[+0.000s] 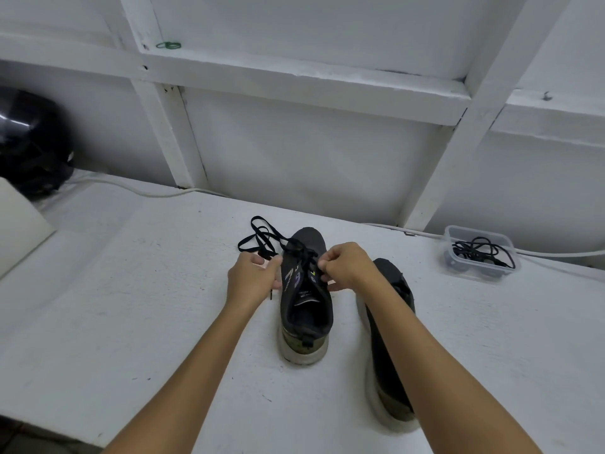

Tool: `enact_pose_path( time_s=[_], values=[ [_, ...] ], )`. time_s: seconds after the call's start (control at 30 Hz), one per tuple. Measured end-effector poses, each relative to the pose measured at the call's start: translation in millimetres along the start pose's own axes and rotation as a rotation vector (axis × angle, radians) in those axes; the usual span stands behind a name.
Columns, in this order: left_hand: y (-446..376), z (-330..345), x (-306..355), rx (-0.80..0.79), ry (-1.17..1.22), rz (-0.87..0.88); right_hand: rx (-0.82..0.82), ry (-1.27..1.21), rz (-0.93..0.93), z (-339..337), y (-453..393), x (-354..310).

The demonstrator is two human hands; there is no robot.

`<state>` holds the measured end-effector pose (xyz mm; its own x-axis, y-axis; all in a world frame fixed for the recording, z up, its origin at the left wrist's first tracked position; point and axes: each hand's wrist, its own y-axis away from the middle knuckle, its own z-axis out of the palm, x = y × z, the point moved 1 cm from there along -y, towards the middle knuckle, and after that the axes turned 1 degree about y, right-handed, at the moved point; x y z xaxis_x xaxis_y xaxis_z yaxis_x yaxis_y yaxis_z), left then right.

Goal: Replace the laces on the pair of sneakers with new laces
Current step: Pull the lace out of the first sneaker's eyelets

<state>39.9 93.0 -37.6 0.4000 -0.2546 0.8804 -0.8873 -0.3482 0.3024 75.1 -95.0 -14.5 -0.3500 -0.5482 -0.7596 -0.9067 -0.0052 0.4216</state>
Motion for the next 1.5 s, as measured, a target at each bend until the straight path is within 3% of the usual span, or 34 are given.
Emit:
enact_pose_path(
  time_s=[0.2, 0.37, 0.57, 0.87, 0.93, 1.13, 1.27, 1.33, 1.43, 1.5],
  values=[
    [24, 14, 8, -0.231, -0.263, 0.18, 0.012, 0.308, -0.224, -1, 1, 2],
    [35, 28, 12, -0.378, -0.299, 0.191, 0.06, 0.323, -0.3, 1, -1, 2],
    [37, 39, 7, -0.352, -0.426, 0.232, -0.054, 0.546, -0.388, 4, -5, 2],
    [34, 35, 7, -0.39, -0.435, 0.237, -0.045, 0.252, -0.326, -8, -4, 4],
    [32, 32, 5, -0.411, -0.455, 0.24, -0.068, 0.289, -0.299, -9, -3, 8],
    [35, 32, 4, -0.423, -0.451, 0.236, 0.02, 0.439, -0.456, 1, -2, 11],
    [36, 35, 5, -0.404, -0.437, 0.265, 0.262, 0.479, -0.562, -7, -6, 8],
    [36, 35, 5, -0.409, -0.437, 0.267, 0.287, 0.43, -0.492, -6, -5, 8],
    [35, 35, 5, -0.417, -0.452, 0.266, 0.104, 0.133, -0.195, -4, -2, 12],
    [35, 35, 5, -0.409, -0.461, 0.261, 0.043, 0.161, -0.19, -5, 0, 13]
  ],
)
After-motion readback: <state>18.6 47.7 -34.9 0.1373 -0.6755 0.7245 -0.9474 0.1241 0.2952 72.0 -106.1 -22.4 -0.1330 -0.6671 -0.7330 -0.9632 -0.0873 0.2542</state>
